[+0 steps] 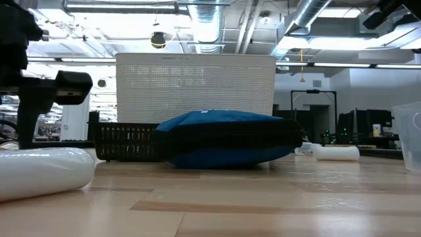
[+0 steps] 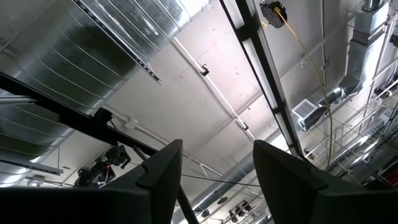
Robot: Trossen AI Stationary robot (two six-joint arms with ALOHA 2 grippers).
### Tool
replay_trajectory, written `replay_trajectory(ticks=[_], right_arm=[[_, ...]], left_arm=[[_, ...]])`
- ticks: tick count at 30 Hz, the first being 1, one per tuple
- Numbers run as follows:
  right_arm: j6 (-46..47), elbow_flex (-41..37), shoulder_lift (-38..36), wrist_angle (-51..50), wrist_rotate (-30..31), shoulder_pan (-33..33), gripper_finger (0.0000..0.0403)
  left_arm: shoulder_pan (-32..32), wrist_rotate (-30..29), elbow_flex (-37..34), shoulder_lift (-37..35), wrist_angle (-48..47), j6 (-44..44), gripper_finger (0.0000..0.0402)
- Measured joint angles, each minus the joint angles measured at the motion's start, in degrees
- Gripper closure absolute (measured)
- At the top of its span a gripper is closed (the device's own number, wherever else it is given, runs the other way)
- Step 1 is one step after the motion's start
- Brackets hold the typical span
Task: Pick & place medical supplies in basket/bin
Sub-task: Put the top yellow pill bottle into the black bin
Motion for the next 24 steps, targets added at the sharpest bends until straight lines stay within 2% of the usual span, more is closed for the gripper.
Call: replay_trajectory(ticks=[9, 16, 24], right_arm=[[1.4, 0.0, 0.0, 0.0, 0.0, 0.0, 0.0210], [1.4, 0.0, 0.0, -0.2, 0.0, 0.0, 0.0210], [1.4, 0.0, 0.0, -0.2, 0.0, 0.0, 0.0210]], left_arm=[[1.2, -1.1, 0.0, -0.3, 0.5, -0.1, 0.0308], [2.9, -4.6, 1.4, -1.9, 0.0, -0.5, 0.0308], [4.1, -10.7, 7.1, -10.2, -4.8, 0.5, 0.0308]])
